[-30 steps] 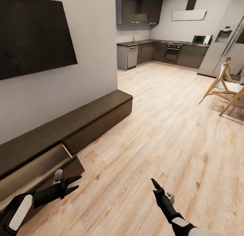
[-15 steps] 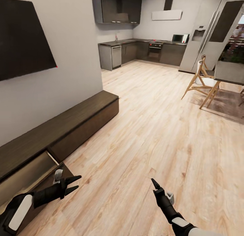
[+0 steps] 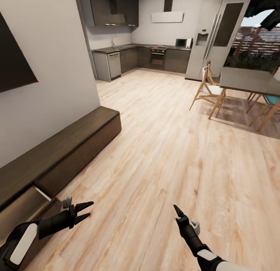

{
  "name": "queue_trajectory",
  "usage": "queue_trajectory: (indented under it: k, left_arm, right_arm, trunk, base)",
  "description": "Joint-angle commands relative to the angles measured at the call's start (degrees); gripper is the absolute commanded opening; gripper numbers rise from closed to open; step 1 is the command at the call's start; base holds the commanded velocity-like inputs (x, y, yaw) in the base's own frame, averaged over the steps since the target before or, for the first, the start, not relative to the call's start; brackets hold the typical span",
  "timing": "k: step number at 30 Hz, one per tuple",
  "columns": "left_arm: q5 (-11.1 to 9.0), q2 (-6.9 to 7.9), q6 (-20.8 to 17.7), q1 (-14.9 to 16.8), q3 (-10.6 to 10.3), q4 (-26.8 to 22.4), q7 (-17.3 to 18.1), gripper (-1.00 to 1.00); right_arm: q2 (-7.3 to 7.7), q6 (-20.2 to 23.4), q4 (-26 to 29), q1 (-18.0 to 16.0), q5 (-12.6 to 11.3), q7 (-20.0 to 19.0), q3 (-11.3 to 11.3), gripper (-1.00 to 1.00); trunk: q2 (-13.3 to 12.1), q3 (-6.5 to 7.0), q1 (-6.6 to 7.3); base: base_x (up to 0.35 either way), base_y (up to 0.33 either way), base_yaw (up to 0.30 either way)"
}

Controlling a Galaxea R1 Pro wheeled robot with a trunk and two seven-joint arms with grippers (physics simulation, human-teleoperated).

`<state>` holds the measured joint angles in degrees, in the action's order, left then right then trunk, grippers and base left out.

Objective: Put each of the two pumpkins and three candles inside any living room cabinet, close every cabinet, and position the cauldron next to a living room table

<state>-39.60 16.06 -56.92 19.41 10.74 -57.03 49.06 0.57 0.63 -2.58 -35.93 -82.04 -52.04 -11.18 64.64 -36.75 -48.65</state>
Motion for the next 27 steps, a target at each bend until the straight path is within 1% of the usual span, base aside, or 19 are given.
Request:
queue_trajectory:
  k: [1,24,27]
  left_arm:
    - [0.14,0.01,-0.20,0.01,0.07,-0.01,0.24,1.00]
    - [0.29,-0.06,-0.12,0.01,0.07,-0.01,0.00,1.00]
    - [0.37,-0.05,-0.06,0.08,0.07,-0.01,-0.29,1.00]
  right_arm:
    - [-0.03,0.07,-0.24,-0.09,-0.49,-0.34,-0.49,1.00]
    - [0.00,-0.01,-0.24,-0.10,-0.42,-0.24,-0.43,1.00]
    - [0.00,-0.90,-0.24,-0.10,-0.41,0.39,-0.42,1.00]
  trunk:
    - [-0.38,0.12,0.22]
    - [-9.61,4.20,5.28]
    - [-10.81,4.74,5.93]
  base:
    - [0.000,0.000,-0.287]
    - [0.000,0.000,-0.288]
    - [0.000,0.000,-0.289]
